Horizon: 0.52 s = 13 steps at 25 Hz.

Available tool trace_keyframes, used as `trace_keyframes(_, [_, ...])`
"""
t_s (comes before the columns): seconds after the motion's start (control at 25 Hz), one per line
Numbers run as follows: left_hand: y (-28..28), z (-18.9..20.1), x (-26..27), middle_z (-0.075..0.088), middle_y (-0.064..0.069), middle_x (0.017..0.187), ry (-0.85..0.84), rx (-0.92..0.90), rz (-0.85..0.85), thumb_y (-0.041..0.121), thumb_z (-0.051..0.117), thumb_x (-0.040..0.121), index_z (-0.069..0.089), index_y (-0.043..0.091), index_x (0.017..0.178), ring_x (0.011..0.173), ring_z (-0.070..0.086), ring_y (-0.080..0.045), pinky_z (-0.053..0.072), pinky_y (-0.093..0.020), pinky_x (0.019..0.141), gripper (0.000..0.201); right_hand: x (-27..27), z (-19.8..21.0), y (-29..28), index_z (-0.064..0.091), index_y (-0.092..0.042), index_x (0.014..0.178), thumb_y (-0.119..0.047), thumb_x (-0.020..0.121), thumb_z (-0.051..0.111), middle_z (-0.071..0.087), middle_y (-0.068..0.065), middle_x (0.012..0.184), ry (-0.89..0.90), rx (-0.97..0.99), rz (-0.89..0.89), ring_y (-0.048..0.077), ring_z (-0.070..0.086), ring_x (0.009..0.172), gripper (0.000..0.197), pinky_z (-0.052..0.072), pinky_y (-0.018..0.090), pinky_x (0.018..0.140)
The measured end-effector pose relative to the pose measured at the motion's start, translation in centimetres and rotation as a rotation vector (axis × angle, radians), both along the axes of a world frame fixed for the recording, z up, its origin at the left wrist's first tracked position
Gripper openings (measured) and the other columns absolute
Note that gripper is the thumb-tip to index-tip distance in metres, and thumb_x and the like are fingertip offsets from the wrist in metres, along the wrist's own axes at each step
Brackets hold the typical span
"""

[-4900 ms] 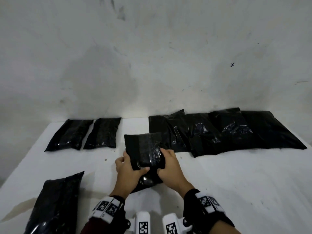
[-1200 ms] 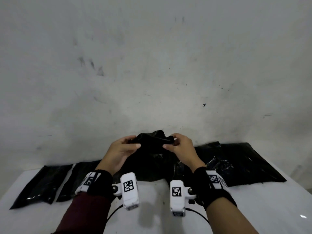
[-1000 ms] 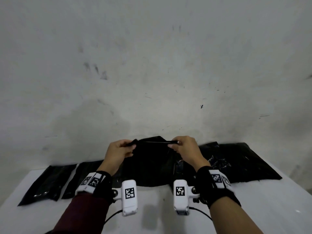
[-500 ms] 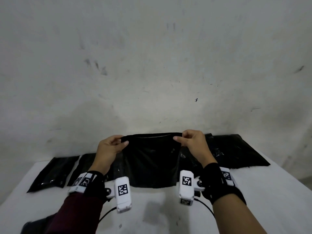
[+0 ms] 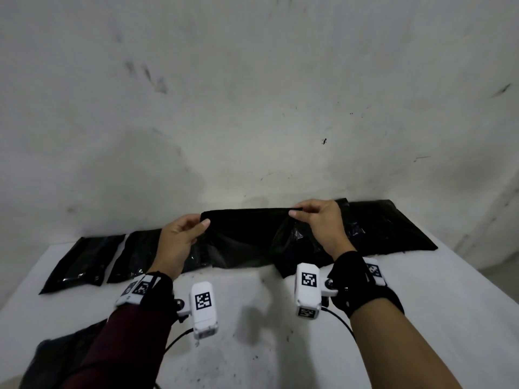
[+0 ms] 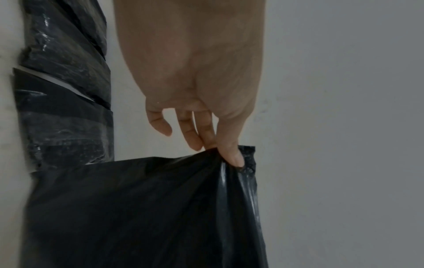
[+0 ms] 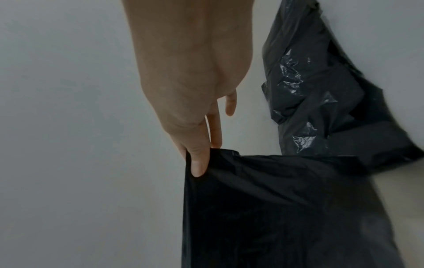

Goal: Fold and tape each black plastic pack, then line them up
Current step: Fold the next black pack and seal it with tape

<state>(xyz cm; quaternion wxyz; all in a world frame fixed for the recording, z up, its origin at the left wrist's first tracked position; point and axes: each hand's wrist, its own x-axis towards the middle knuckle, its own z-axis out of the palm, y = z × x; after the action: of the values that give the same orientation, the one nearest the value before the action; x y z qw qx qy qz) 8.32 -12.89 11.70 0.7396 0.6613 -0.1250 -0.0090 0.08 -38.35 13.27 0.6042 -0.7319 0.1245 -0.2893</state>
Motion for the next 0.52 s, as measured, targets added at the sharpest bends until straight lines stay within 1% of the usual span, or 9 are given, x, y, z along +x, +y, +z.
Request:
trace_keyframes(0.08, [0.9,-1.5,-1.4,0.064,0.014,0.058,-0.011,0.023,-0.02,-0.007,0.062,0.08,0.063,0.011,0.079,0.057,0.056,0.006,0.044,-0.005,0.059,0.019,-1.5,-1.6,0.0,0.071,-0.017,0.067,0.006,0.066,0.078,0.067,-0.007,0.062,0.054,-0.028,0.071,0.0,0.06,0.058,0.023,0.048,0.012,0.064])
trace_keyframes(0.16, [2.5,-4.7,-3.5,0.068,0.007,0.068,0.023,0.16,-0.097,-0.008,0.064,0.078,0.069,0.013,0.084,0.065,0.059,0.003,0.046,-0.006,0.067,0.022,-3.7,-4.9,-0.1,0.071,-0.021,0.063,0.008,0.063,0.079,0.067,-0.004,0.069,0.184,-0.096,0.157,-0.001,0.061,0.063,0.03,0.047,0.012,0.068])
trace_keyframes(0.2, [3.4,-6.7,-4.8,0.069,0.003,0.073,0.045,0.267,-0.134,-0.005,0.067,0.077,0.073,0.016,0.083,0.069,0.06,0.0,0.045,-0.006,0.069,0.023,-5.0,-6.7,0.0,0.071,-0.027,0.06,0.008,0.062,0.08,0.067,-0.004,0.072,0.269,-0.13,0.199,-0.001,0.061,0.065,0.036,0.047,0.013,0.069])
trace_keyframes(0.28, [5.1,-9.8,-7.3,0.07,0.0,0.076,0.103,0.408,-0.218,-0.004,0.069,0.076,0.077,0.021,0.074,0.071,0.061,-0.005,0.044,-0.008,0.068,0.026,-7.2,-10.0,0.1,0.07,-0.036,0.053,0.005,0.06,0.082,0.068,-0.005,0.073,0.422,-0.188,0.262,0.001,0.062,0.068,0.043,0.047,0.017,0.071])
trace_keyframes(0.36, [6.3,-12.2,-9.4,0.072,0.0,0.081,0.164,0.467,-0.295,-0.007,0.069,0.075,0.078,0.02,0.072,0.078,0.064,-0.01,0.046,-0.009,0.07,0.029,-9.1,-12.5,0.4,0.07,-0.038,0.055,0.004,0.062,0.081,0.068,-0.006,0.073,0.514,-0.214,0.316,-0.001,0.061,0.066,0.043,0.045,0.017,0.069])
trace_keyframes(0.4, [6.6,-13.1,-10.3,0.073,0.001,0.084,0.178,0.488,-0.306,-0.009,0.068,0.075,0.078,0.021,0.073,0.082,0.065,-0.011,0.046,-0.008,0.073,0.031,-10.1,-13.5,0.5,0.07,-0.037,0.058,0.002,0.064,0.081,0.067,-0.008,0.074,0.547,-0.215,0.336,-0.004,0.061,0.067,0.041,0.045,0.015,0.069])
trace_keyframes(0.44, [6.9,-13.7,-10.8,0.073,0.004,0.086,0.164,0.539,-0.304,-0.01,0.068,0.074,0.078,0.026,0.073,0.085,0.065,-0.008,0.045,-0.007,0.075,0.037,-10.8,-14.1,0.6,0.07,-0.037,0.061,-0.001,0.065,0.081,0.067,-0.01,0.075,0.587,-0.217,0.349,-0.003,0.061,0.07,0.038,0.045,0.014,0.071])
trace_keyframes(0.48, [7.0,-14.6,-11.2,0.073,0.012,0.087,0.125,0.601,-0.297,-0.01,0.069,0.073,0.076,0.035,0.071,0.085,0.063,-0.004,0.043,-0.004,0.077,0.045,-11.6,-14.6,0.7,0.07,-0.04,0.062,-0.006,0.065,0.082,0.067,-0.012,0.077,0.625,-0.221,0.353,-0.001,0.062,0.074,0.037,0.048,0.017,0.076])
trace_keyframes(0.52, [7.3,-15.3,-11.5,0.07,0.024,0.087,0.066,0.698,-0.275,-0.007,0.071,0.073,0.073,0.044,0.067,0.087,0.061,0.0,0.04,-0.002,0.079,0.052,-12.2,-15.2,0.8,0.07,-0.043,0.063,-0.011,0.065,0.083,0.068,-0.013,0.079,0.657,-0.236,0.353,0.002,0.063,0.079,0.035,0.049,0.023,0.082])
